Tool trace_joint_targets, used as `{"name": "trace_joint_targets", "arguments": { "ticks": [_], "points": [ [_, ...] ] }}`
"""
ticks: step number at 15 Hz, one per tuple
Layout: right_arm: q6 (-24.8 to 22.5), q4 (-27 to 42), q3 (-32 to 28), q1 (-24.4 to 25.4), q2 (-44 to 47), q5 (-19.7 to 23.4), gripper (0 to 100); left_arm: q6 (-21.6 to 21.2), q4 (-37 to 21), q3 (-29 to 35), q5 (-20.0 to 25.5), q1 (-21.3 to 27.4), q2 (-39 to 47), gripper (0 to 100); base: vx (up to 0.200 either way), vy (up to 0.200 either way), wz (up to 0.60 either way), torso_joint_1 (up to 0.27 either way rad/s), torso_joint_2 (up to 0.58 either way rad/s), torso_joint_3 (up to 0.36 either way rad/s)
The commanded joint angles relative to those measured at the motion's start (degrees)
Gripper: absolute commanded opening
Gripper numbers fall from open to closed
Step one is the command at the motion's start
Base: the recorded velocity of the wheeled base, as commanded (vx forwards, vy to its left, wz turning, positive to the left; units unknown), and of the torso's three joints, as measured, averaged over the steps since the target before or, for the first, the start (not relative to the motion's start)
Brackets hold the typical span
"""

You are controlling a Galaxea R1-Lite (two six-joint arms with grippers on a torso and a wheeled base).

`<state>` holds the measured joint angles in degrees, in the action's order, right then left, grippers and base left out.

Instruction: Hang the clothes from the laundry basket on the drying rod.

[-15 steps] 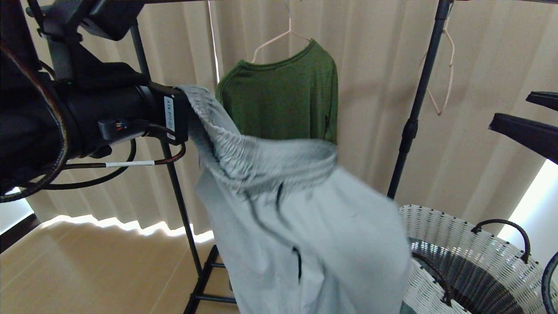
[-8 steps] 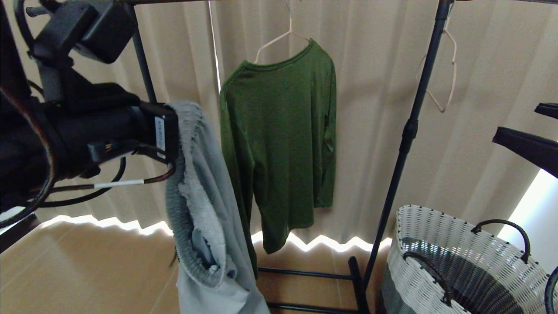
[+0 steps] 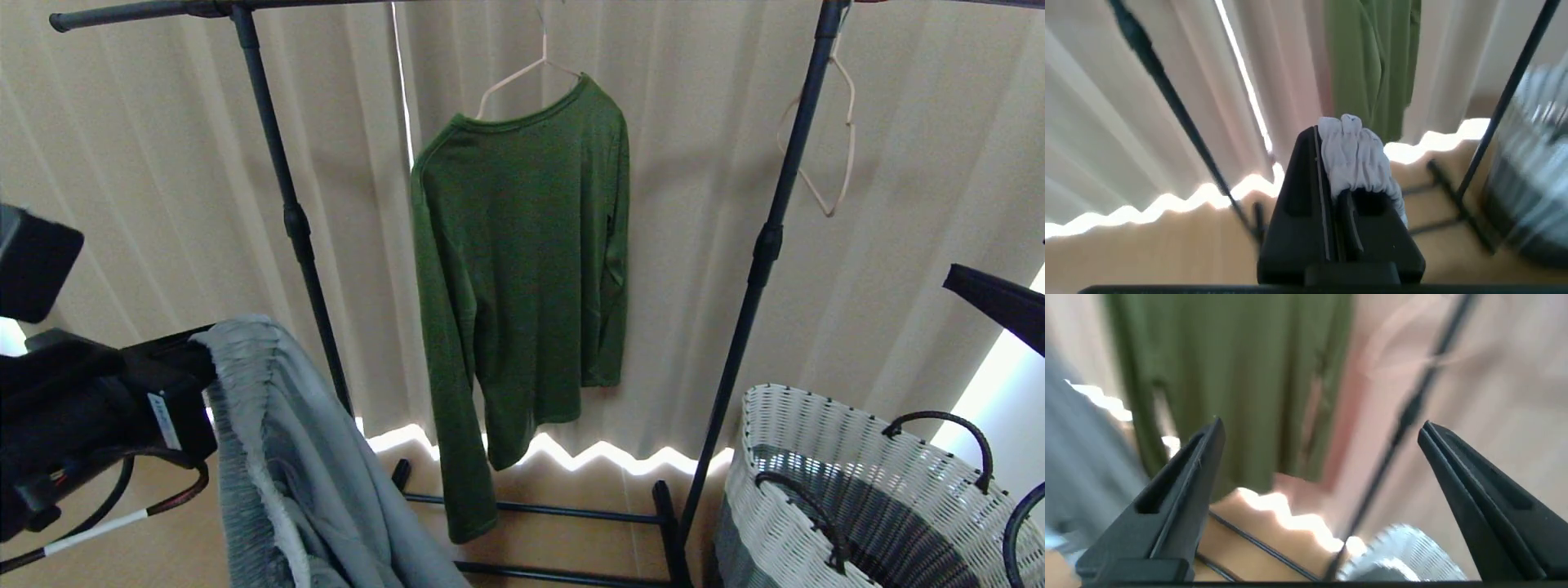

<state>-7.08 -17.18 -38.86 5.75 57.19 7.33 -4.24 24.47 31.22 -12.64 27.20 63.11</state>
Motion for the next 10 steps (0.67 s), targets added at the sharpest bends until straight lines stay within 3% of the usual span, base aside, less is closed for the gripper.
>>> {"name": "trace_joint_targets", "arguments": {
  "ticks": [1,3,4,5,10],
  "points": [
    [-0.39,-4.18,3.53,-1.27,-0.15,-0.03,100,0.81,3.22,-5.38,0.51,-5.31,-1.94,0,0.0,0.0,0.0,0.0,0.0,0.0],
    [-2.94,-6.47,3.97,-1.54,0.03,-0.03,100,2.13,3.75,-8.72,5.17,-7.33,-3.7,0,0.0,0.0,0.0,0.0,0.0,0.0],
    [-2.94,-6.47,3.97,-1.54,0.03,-0.03,100,2.13,3.75,-8.72,5.17,-7.33,-3.7,0,0.0,0.0,0.0,0.0,0.0,0.0],
    [-3.38,-6.73,3.88,-2.59,-0.06,0.23,100,1.52,3.92,-9.16,8.69,-7.42,-4.66,0,0.0,0.0,0.0,0.0,0.0,0.0],
    [-3.29,-7.08,5.29,-2.68,-0.23,0.23,100,0.55,4.01,-9.25,8.77,-7.69,-6.42,0,0.0,0.0,0.0,0.0,0.0,0.0]
  ]
}}
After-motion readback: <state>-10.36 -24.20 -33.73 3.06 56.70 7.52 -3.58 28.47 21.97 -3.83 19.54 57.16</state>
